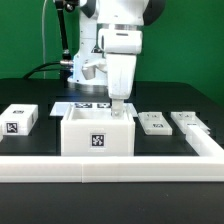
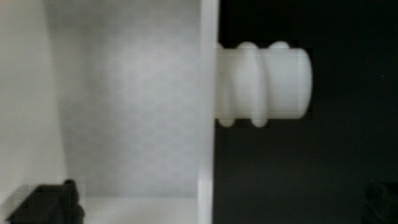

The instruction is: Assemble cabinet

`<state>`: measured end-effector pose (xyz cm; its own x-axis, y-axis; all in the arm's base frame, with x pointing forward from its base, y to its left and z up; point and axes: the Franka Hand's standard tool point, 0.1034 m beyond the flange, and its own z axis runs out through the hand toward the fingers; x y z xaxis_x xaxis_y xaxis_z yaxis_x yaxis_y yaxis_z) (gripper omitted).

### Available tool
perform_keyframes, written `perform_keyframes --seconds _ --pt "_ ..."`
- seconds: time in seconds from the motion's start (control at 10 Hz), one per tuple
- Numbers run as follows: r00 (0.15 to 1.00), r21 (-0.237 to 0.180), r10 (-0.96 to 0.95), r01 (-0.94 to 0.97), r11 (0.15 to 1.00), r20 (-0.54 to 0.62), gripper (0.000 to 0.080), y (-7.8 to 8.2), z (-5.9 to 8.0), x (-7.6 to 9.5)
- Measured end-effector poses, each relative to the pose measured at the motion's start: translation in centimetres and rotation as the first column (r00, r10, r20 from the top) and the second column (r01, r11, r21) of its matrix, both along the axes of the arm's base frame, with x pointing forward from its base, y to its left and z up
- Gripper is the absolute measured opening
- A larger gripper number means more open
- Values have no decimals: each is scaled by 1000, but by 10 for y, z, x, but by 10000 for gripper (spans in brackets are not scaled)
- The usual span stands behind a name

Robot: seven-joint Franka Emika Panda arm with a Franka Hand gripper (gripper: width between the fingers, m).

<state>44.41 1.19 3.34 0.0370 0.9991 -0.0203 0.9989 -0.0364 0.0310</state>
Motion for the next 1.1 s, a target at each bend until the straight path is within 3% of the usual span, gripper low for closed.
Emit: perform_keyframes --seconds 0.5,0.6,0.7,0.9,1.0,1.1 --pt "1000 5 -5 5 1000 -18 798 1 -12 -5" --pt "1000 5 -5 5 1000 -18 664 1 -12 -5" --pt "1000 5 -5 5 1000 -18 664 1 -12 -5" --pt "1000 5 -5 5 1000 -19 391 1 -12 -5" --pt "1000 5 -5 5 1000 -19 391 1 -12 -5" --pt "1000 5 -5 5 1000 -19 191 1 -12 -5"
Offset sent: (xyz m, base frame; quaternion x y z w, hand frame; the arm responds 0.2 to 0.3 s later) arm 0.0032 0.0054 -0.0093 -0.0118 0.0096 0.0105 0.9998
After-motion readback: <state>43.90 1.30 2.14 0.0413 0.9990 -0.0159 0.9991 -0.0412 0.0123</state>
